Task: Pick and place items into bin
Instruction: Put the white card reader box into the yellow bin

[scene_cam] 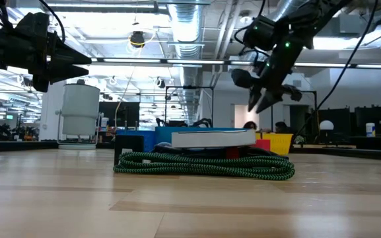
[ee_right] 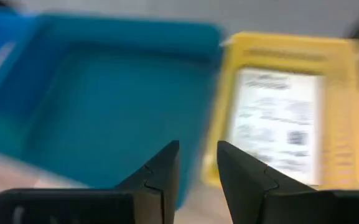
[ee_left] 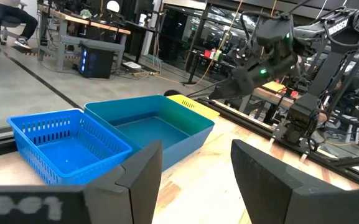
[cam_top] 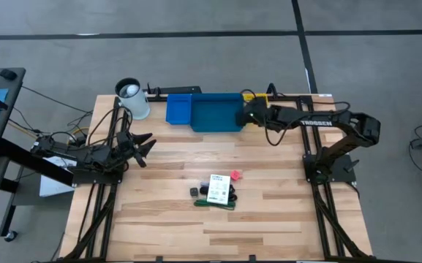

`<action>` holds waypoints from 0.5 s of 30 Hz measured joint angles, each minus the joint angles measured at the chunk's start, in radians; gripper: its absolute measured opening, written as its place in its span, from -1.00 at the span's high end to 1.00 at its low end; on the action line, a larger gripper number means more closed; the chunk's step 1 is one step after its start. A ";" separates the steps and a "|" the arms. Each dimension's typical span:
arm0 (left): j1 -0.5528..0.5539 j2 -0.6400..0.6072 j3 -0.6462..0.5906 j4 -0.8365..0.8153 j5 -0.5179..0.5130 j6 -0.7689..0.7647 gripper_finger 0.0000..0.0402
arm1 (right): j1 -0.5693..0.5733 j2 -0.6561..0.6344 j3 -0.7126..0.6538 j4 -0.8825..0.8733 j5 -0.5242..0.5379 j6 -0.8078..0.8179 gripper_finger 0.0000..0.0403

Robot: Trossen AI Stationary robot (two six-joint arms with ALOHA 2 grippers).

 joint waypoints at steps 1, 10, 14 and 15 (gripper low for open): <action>0.000 0.000 0.000 0.000 0.000 0.000 0.10 | 0.000 0.000 0.004 0.001 -0.052 -0.036 0.49; 0.000 0.000 0.000 0.000 0.000 0.000 0.10 | 0.039 -0.001 0.026 0.002 -0.534 -0.267 0.49; 0.000 0.000 0.000 0.000 0.000 0.000 0.10 | 0.086 -0.014 0.026 0.006 -0.710 -0.302 0.49; 0.000 0.000 0.000 0.000 0.000 0.000 0.10 | 0.099 -0.021 0.026 0.005 -0.740 -0.302 0.49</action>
